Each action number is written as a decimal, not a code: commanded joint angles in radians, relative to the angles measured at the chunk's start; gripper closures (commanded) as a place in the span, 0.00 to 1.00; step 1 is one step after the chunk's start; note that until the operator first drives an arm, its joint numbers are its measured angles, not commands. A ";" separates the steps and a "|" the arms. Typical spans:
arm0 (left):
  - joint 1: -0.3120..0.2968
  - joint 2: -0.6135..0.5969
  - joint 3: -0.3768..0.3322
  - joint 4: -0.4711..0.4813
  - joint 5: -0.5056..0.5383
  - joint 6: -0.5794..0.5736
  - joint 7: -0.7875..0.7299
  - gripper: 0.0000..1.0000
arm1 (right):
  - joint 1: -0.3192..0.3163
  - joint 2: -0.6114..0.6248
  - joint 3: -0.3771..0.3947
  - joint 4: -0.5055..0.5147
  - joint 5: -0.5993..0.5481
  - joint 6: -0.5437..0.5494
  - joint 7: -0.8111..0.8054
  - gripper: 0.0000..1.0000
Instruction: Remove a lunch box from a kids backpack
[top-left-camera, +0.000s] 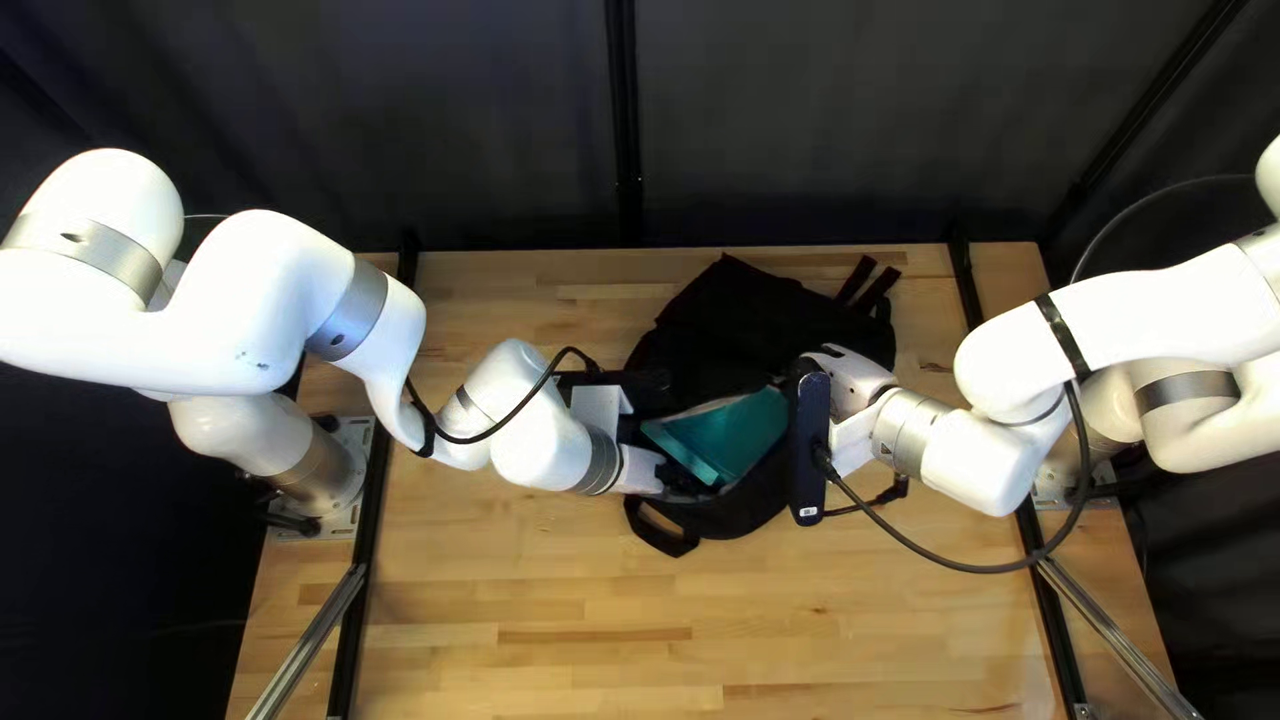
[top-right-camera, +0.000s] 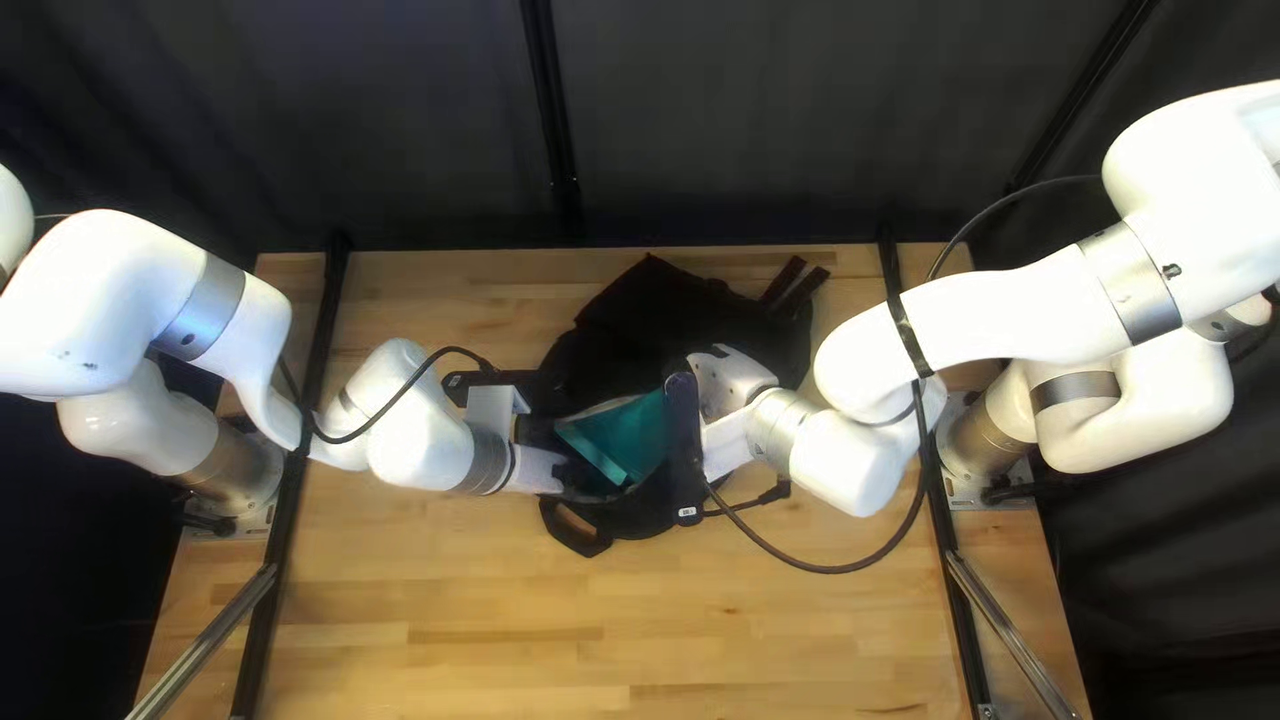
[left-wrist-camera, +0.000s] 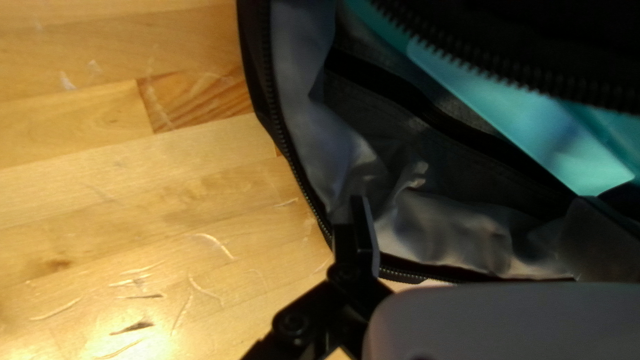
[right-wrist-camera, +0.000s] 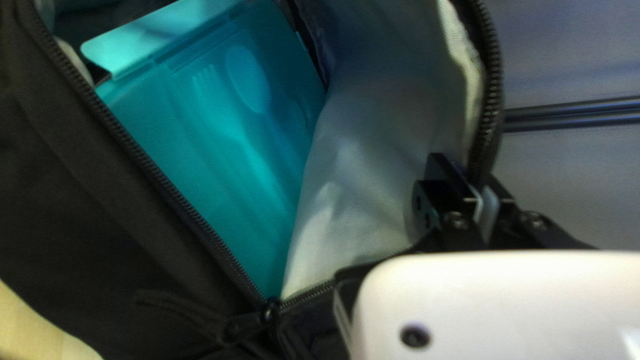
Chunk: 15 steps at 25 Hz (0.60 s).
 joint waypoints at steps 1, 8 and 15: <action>0.074 -0.305 -0.171 -0.151 0.215 0.048 -0.482 0.00 | 0.021 -0.049 0.000 -0.035 0.034 -0.004 -0.041 1.00; 0.069 -0.309 -0.165 -0.153 0.196 0.045 -0.458 0.00 | 0.015 -0.035 -0.005 -0.051 0.017 -0.023 -0.017 1.00; 0.069 -0.309 -0.165 -0.153 0.196 0.045 -0.458 0.00 | 0.014 -0.035 -0.006 -0.059 0.005 -0.031 -0.005 1.00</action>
